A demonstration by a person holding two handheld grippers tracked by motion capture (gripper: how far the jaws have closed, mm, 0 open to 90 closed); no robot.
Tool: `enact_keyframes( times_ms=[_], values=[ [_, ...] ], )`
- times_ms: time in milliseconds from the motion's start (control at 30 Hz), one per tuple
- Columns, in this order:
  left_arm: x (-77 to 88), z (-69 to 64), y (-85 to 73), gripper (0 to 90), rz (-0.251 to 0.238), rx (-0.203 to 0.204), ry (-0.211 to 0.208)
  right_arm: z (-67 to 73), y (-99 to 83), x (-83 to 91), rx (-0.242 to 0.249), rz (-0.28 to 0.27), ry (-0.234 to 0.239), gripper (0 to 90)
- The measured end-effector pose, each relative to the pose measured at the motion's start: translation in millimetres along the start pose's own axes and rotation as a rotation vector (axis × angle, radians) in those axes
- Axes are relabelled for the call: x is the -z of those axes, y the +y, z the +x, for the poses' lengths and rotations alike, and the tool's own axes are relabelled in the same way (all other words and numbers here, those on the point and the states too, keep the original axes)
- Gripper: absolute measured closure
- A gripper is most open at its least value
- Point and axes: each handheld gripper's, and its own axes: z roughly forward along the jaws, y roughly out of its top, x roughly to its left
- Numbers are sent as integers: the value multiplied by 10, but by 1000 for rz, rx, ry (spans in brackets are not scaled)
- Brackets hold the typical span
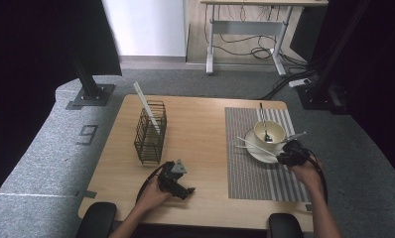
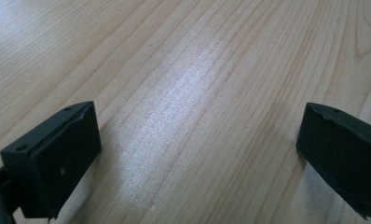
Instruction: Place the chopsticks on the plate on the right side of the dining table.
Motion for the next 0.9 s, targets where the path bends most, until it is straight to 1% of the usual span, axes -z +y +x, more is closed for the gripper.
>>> enact_keyframes(
  times_ms=[100, 200, 300, 367, 500, 533, 600, 900],
  values=[
    [0, 0, 0, 0, 0, -1, 0, -6, -8, -2, 2, -4, -4, 724],
    [0, 0, 0, 0, 0, 0, 0, -11, -17, 0, 0, -9, -19, 683],
    [0, 0, 0, 0, 0, -1, 0, -20, -25, 1, -6, -16, -44, 582],
    [0, 0, 0, 0, 0, -1, 0, -26, -31, -4, -7, -18, -75, 497],
    [0, 0, 0, 0, 0, -1, 0, -62, -41, -21, -27, -21, -120, 403],
    [0, 0, 0, 0, 1, -1, 0, -76, -43, -26, -27, -20, -135, 391],
    [0, 0, 0, 0, 1, -1, 0, -94, -43, -33, -42, -16, -156, 375],
    [0, 0, 0, 0, 1, -1, 0, -161, -25, -69, -87, -32, -193, 364]
  ],
)
